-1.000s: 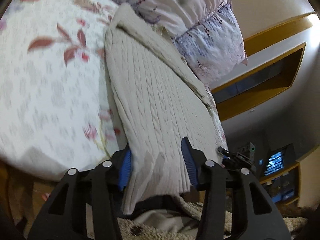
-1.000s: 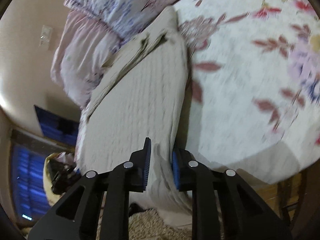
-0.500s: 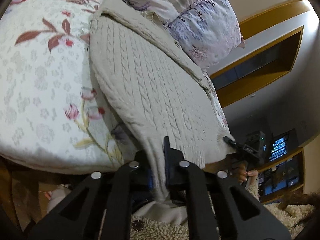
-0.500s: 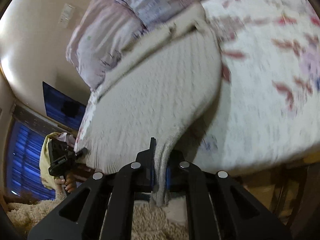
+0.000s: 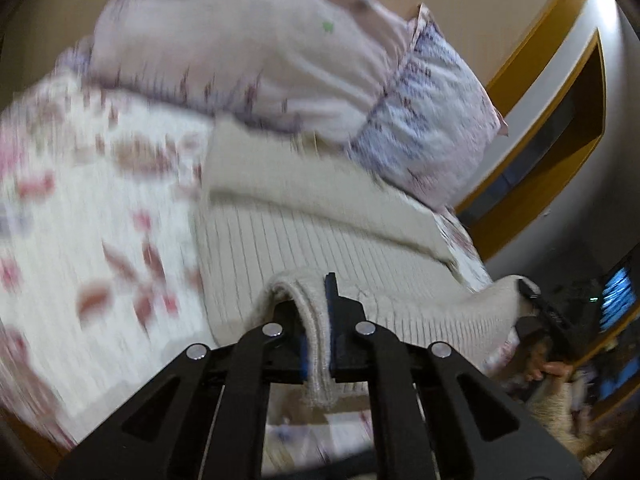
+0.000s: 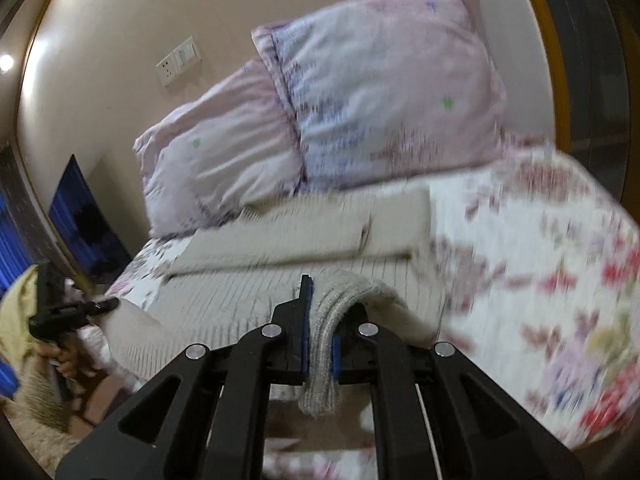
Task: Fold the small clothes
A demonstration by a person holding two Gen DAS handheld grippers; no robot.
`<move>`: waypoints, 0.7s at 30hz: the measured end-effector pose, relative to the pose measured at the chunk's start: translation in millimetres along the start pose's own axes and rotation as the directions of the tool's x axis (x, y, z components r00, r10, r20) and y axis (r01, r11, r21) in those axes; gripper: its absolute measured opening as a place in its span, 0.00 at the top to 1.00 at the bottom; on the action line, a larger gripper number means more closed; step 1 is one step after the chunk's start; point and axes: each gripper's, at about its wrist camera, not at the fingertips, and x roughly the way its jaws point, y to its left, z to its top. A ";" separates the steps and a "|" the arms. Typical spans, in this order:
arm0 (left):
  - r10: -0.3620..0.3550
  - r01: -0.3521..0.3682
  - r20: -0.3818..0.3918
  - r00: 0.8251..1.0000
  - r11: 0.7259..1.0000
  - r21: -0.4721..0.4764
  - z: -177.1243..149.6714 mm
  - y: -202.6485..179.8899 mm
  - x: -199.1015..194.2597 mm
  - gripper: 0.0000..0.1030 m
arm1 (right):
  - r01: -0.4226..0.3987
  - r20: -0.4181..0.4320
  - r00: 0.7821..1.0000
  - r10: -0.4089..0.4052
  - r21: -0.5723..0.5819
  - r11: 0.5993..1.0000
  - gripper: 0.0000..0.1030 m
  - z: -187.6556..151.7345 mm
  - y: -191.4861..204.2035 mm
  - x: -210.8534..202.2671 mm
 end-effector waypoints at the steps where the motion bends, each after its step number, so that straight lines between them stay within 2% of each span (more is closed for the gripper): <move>1: 0.012 -0.013 0.022 1.000 1.000 0.018 10.5 -2.3 2.2 0.94 | 0.012 0.017 1.000 -0.011 -0.007 1.000 0.93 6.3 0.0 1.6; 7: 0.048 -0.053 0.098 0.994 0.997 0.058 77.3 -8.7 29.6 0.95 | 0.075 0.087 0.994 -0.073 -0.018 0.997 0.93 49.9 -4.3 41.4; 13: 0.067 -0.075 0.112 0.991 0.995 0.071 129.0 -9.8 75.8 0.95 | 0.077 0.079 0.993 -0.082 0.061 0.995 0.93 76.0 -24.1 92.5; 16: 0.078 -0.081 0.080 0.994 0.996 0.039 141.1 2.7 108.8 0.95 | 0.093 0.028 0.995 -0.097 0.107 0.990 0.93 75.0 -40.0 124.5; 21: 0.058 -0.062 -0.037 0.998 0.993 -0.104 139.1 42.0 164.1 0.94 | 0.133 -0.134 0.985 -0.106 0.209 0.969 0.93 56.6 -73.5 179.7</move>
